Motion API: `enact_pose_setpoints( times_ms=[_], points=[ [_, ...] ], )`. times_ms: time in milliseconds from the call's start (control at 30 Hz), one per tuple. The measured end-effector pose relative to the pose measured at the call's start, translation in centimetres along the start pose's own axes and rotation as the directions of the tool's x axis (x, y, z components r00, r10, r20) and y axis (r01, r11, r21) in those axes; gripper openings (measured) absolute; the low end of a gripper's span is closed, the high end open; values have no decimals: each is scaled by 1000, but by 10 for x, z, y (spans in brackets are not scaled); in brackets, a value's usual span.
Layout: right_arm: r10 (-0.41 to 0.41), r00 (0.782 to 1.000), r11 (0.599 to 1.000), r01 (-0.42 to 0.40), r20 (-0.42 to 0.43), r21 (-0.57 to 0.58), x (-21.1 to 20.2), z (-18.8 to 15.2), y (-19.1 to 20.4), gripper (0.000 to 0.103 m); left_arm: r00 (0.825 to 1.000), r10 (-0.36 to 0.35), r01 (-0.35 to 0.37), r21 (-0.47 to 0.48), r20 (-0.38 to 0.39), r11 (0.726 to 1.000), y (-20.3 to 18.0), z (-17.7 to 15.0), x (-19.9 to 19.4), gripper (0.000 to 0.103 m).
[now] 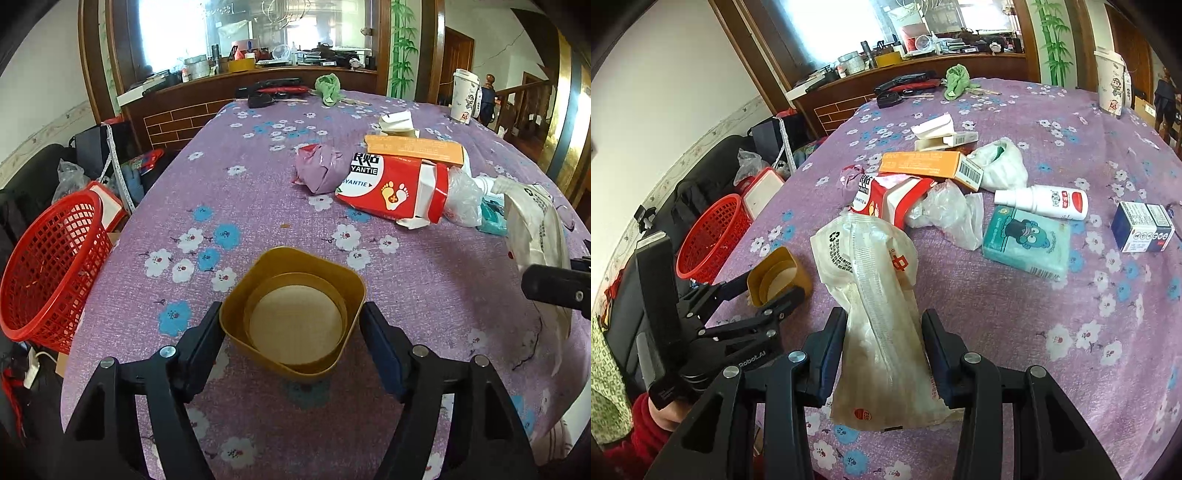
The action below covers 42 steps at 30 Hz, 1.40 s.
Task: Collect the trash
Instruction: 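Lift the tan cup with the left tool while the right tool lifts the white bag, then drop the tan cup into the red wastebasket with the left tool while the right tool drops the white bag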
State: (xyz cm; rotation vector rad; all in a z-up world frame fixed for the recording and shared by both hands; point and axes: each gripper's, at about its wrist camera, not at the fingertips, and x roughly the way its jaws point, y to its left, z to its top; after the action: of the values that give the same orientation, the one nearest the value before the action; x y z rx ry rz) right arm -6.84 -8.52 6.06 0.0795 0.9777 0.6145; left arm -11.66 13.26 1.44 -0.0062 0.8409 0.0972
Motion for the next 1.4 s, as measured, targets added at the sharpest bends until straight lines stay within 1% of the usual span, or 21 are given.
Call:
enact_pose_setpoints(
  times_ms=[167, 367, 500, 600, 767, 833, 967, 1133, 1200, 1300, 1400],
  points=[
    [3, 1000, 1000, -3, 4, -10, -1, 1, 4, 46, 1000, -11, 12, -11, 13, 1000, 3, -1, -1, 72],
    [9, 1000, 999, -9, 0, -36, 1, 7, 14, 46, 999, -18, 19, -24, 41, 1000, 7, 4, -14, 72],
    [12, 1000, 998, -13, -18, -59, 7, 16, 25, 46, 998, -8, 11, -38, 62, 999, 17, 8, -25, 72],
    [21, 999, 996, -23, -26, -83, 12, 26, 37, 46, 996, 4, 2, -66, 85, 998, 31, 15, -36, 72],
    [55, 998, 991, -60, -44, -118, 23, 49, 65, 46, 990, 57, -41, -127, 128, 991, 70, 26, -56, 72],
    [65, 997, 987, -71, -50, -141, 30, 59, 81, 46, 986, 86, -63, -157, 143, 986, 89, 29, -64, 72],
    [93, 994, 976, -104, -62, -192, 45, 80, 121, 46, 979, 139, -105, -215, 149, 971, 129, 31, -72, 72],
    [140, 987, 959, -156, -85, -236, 71, 103, 174, 46, 966, 218, -170, -293, 138, 941, 184, 30, -76, 72],
    [170, 980, 949, -191, -104, -251, 85, 111, 197, 46, 962, 243, -192, -325, 123, 926, 205, 28, -73, 72],
    [186, 974, 937, -216, -130, -274, 106, 118, 227, 46, 959, 268, -217, -370, 92, 903, 235, 24, -65, 72],
    [200, 968, 930, -236, -150, -281, 131, 125, 253, 46, 956, 286, -238, -394, 68, 888, 254, 18, -59, 72]
  ],
)
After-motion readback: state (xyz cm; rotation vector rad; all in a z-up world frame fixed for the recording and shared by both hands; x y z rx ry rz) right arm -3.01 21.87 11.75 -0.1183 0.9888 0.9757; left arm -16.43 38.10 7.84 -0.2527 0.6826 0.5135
